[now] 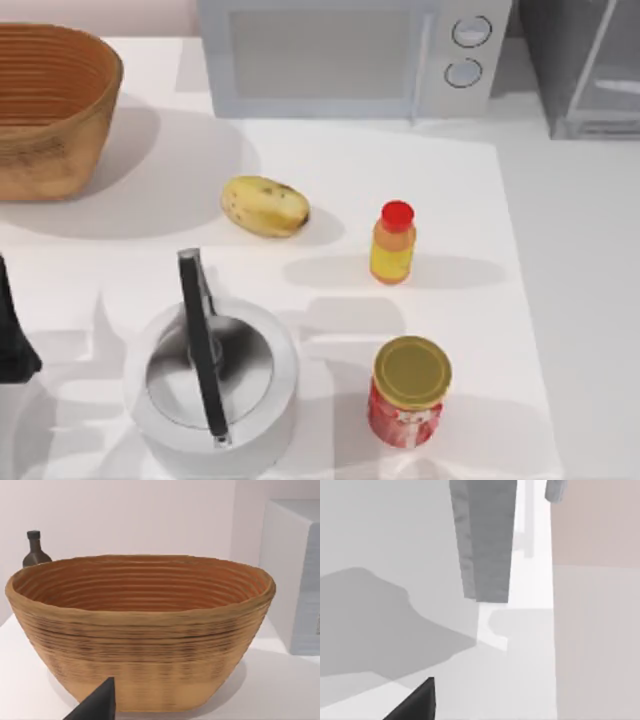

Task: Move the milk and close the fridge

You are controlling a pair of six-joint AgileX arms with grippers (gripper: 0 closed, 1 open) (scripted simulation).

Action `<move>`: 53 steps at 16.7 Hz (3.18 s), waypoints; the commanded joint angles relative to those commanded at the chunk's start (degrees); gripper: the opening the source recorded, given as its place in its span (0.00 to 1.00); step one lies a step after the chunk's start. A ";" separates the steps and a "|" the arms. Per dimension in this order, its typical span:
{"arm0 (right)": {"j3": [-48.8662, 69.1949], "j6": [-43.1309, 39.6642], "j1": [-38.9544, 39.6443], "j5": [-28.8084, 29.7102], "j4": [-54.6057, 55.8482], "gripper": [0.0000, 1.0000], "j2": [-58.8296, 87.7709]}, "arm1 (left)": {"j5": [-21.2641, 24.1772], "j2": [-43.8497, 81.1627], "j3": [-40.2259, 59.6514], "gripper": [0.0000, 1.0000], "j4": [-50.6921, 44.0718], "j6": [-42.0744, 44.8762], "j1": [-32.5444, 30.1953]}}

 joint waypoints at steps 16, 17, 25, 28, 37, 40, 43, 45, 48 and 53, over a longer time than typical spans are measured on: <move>0.61 12.08 5.53 -0.22 15.63 1.00 6.06 | 0.00 0.00 0.00 1.00 0.00 0.00 0.00; 0.46 16.83 8.26 0.55 19.29 1.00 6.34 | 0.00 0.00 0.00 1.00 0.00 0.00 0.00; -0.73 60.15 34.22 6.64 53.57 1.00 7.38 | 0.00 0.00 0.00 1.00 0.00 0.00 0.00; -0.74 69.86 41.71 8.22 63.03 1.00 7.01 | 0.00 0.00 0.00 1.00 0.00 0.00 0.00; -0.92 74.40 45.06 9.06 67.69 1.00 6.63 | 0.00 0.00 0.00 1.00 0.00 0.00 0.00; -1.25 77.13 48.86 11.16 69.65 1.00 6.08 | 0.00 0.00 0.00 1.00 0.00 0.00 0.00; -3.48 83.40 58.05 16.94 73.15 1.00 4.51 | 0.00 0.00 0.00 1.00 0.00 0.00 0.00; -6.05 89.02 66.97 23.39 75.64 1.00 3.56 | 0.00 0.00 0.00 1.00 0.00 0.00 0.00; -10.95 98.00 81.65 35.45 79.65 1.00 1.01 | 0.00 0.00 0.00 1.00 0.00 0.00 0.00; -16.76 108.65 95.95 49.13 85.47 1.00 -3.92 | 0.00 0.00 0.00 1.00 0.00 0.00 0.00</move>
